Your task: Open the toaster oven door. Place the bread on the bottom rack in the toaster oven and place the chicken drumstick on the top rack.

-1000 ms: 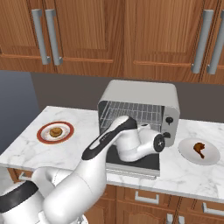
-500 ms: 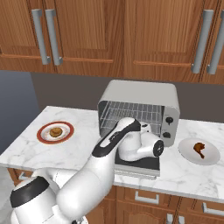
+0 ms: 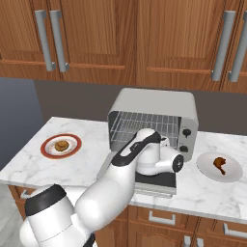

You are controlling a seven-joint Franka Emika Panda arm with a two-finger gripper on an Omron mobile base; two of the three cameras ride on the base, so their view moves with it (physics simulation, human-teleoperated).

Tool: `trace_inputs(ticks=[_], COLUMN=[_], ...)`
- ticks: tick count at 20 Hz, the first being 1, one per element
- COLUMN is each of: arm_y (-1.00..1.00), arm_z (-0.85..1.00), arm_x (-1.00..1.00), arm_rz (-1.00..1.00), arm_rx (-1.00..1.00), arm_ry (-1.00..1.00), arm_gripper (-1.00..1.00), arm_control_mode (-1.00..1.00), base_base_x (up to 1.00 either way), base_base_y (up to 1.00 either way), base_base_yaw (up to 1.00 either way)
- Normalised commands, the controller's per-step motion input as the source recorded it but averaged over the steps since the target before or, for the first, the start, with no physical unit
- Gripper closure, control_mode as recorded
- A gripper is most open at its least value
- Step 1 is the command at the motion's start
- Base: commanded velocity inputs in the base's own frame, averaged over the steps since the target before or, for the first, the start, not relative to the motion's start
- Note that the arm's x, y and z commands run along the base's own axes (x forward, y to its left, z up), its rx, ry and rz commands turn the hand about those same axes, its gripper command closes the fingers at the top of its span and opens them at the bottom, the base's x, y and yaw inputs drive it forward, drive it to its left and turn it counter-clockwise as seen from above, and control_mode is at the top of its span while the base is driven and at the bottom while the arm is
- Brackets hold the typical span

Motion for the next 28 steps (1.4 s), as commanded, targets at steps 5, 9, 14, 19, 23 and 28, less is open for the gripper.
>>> trace_inputs(ticks=[5,9,14,19,23,28], arm_y=[-0.06,0.00,0.00,0.00,0.00,0.00], arm_z=[-0.12,0.00,-0.07,0.00,-0.01,-0.05], arm_x=[0.04,0.12,0.08,0.27,0.19,0.07], arm_rz=[0.00,0.00,0.00,-0.03,-0.03,-0.03], arm_rx=[0.03,0.04,0.05,0.04,0.05,0.06], arm_ry=[0.00,0.00,0.00,0.00,0.04,0.06], arm_gripper=[-1.00,-1.00,-1.00,-1.00,-1.00,-1.00], arm_control_mode=[-1.00,-1.00,-1.00,-1.00,-1.00,-1.00], base_base_x=[0.00,0.00,0.00,0.00,0.00,0.00], base_base_y=[0.00,0.00,0.00,0.00,0.00,0.00], base_base_yaw=[0.00,0.00,0.00,0.00,0.00,0.00])
